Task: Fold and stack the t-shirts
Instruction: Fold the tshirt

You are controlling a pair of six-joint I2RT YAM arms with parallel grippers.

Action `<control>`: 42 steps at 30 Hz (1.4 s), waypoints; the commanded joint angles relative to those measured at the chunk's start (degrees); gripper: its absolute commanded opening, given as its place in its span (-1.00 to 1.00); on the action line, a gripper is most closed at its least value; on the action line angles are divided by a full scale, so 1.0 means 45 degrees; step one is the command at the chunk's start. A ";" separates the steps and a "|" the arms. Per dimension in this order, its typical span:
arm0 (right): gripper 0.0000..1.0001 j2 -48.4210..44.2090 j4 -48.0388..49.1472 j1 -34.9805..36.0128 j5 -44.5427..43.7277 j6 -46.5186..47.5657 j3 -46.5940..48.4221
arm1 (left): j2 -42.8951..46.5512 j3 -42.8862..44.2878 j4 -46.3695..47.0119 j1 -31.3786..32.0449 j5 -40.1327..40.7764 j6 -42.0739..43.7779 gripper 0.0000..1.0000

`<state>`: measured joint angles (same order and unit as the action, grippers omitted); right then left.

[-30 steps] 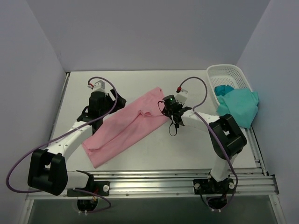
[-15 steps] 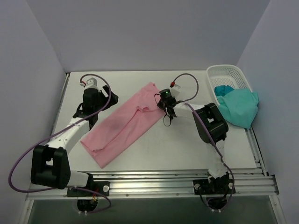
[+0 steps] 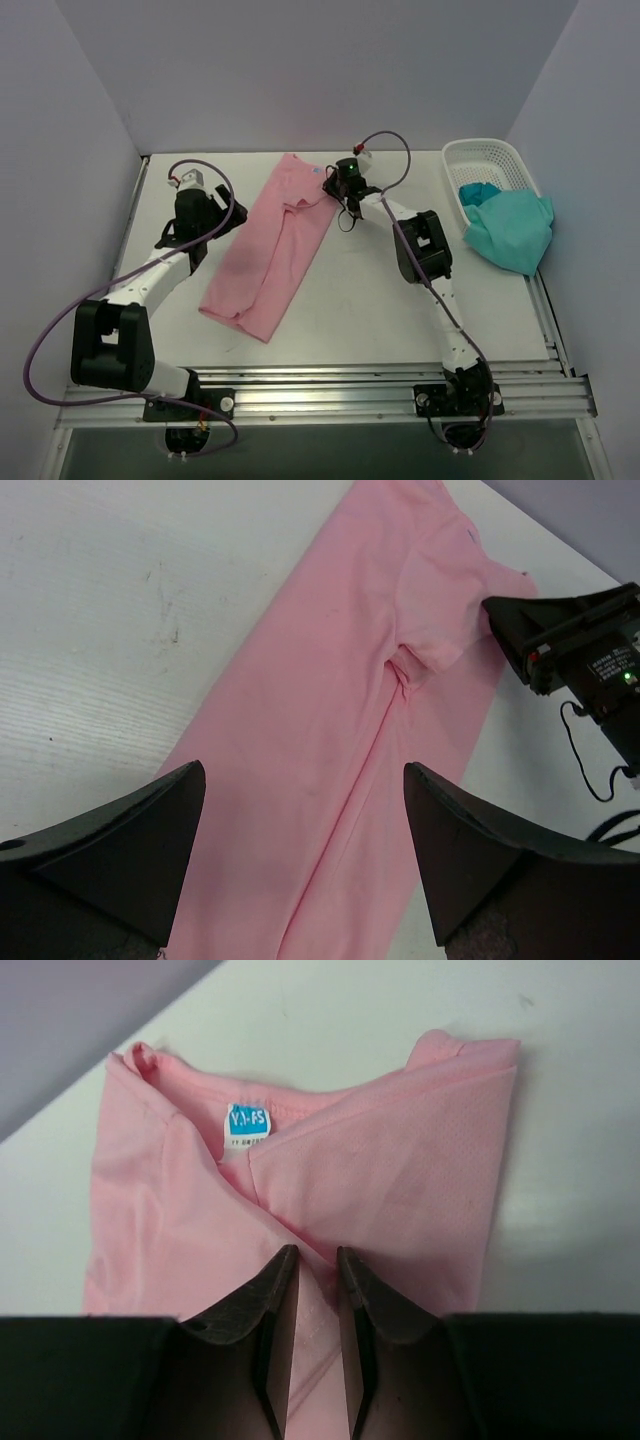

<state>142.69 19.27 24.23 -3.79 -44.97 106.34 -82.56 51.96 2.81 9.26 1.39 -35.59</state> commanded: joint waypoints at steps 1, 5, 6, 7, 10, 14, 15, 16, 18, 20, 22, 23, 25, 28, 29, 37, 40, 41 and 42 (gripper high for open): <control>-0.62 0.2052 -0.2268 -0.0325 0.0705 0.0052 0.3136 | 0.0241 0.0679 0.0295 -0.0084 0.0004 0.0214 0.78; -0.44 0.3640 -0.2604 -0.0501 0.1170 -0.0007 0.6559 | 0.0690 0.0523 0.0002 -0.0084 0.0121 0.0214 0.78; -0.32 0.3700 -0.2176 -0.0521 0.1271 0.0013 0.6737 | 0.0807 0.0484 -0.0057 -0.0084 0.0179 0.0214 0.78; -0.13 0.3488 -0.1611 -0.0579 0.1466 0.0071 0.6468 | 0.1021 0.0406 -0.0077 -0.0084 0.0180 0.0195 0.78; 0.67 0.2146 0.1259 -0.0579 0.2149 0.0557 0.5103 | 0.1393 0.0172 -0.0058 -0.0065 0.0219 0.0137 0.78; 0.98 -0.0648 0.4009 -0.0541 0.2737 0.1202 0.1404 | 0.1843 -0.0101 -0.0038 -0.0045 0.0316 0.0078 0.78; 0.99 -0.1390 0.4445 -0.0502 0.2679 0.1262 0.0517 | 0.1960 -0.0180 -0.0058 -0.0045 0.0375 0.0039 0.78; 1.00 -0.2809 0.4739 -0.0482 0.2505 0.1321 -0.0323 | 0.2212 -0.0239 -0.0058 -0.0045 0.0414 -0.0019 0.78; 1.00 -0.4724 0.5036 -0.0385 0.2270 0.1478 -0.2466 | 0.2622 -0.0473 -0.0155 -0.0026 0.0511 -0.0175 0.78; 0.99 -0.5922 0.4298 -0.0306 0.1744 0.1226 -0.3723 | 0.2897 -0.0842 -0.0252 -0.0006 0.0687 -0.0487 0.78; 1.00 -0.7694 0.3923 -0.0053 0.1372 0.0894 -0.6026 | 0.3306 -0.1194 -0.0292 0.0013 0.1018 -0.0993 0.78; 1.00 -0.8247 0.3825 0.0103 0.1003 0.0699 -0.6866 | 0.3444 -0.1370 -0.0369 0.0013 0.1136 -0.1190 0.78; 0.99 -0.9747 0.3785 0.0844 0.0282 0.0269 -0.9250 | 0.3796 -0.1917 -0.0429 0.0033 0.1390 -0.1735 0.77; 0.99 -1.0807 0.3161 0.1935 -0.0933 -0.1057 -1.1551 | 0.4050 -0.2541 -0.0604 0.0169 0.2012 -0.2341 0.78; 0.99 -1.0927 0.2967 0.2230 -0.1109 -0.1429 -1.1987 | 0.4089 -0.2660 -0.1049 0.0208 0.2170 -0.2460 0.78; 0.98 -1.0071 0.1851 0.5922 -0.3513 -0.3010 -1.3163 | 0.3855 -0.4086 -0.0351 0.0326 0.2075 -0.3399 0.73; 0.97 -0.9289 0.2105 0.6821 -0.3162 -0.3579 -1.3242 | 0.4147 -0.4613 -0.0331 0.0365 0.2055 -0.3477 0.73; 0.96 -0.9172 0.2183 0.7268 -0.3142 -0.3871 -1.3300 | 0.4264 -0.4846 -0.0409 0.0365 0.2016 -0.3496 0.72; 0.96 -0.9035 0.2183 0.7504 -0.3122 -0.3970 -1.3320 | 0.4614 -0.4965 -0.0467 0.0365 0.2016 -0.3535 0.72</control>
<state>101.01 29.26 55.59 -15.51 -57.91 46.87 -65.32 30.76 -0.99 10.68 10.22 -49.98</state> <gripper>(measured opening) 0.983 0.864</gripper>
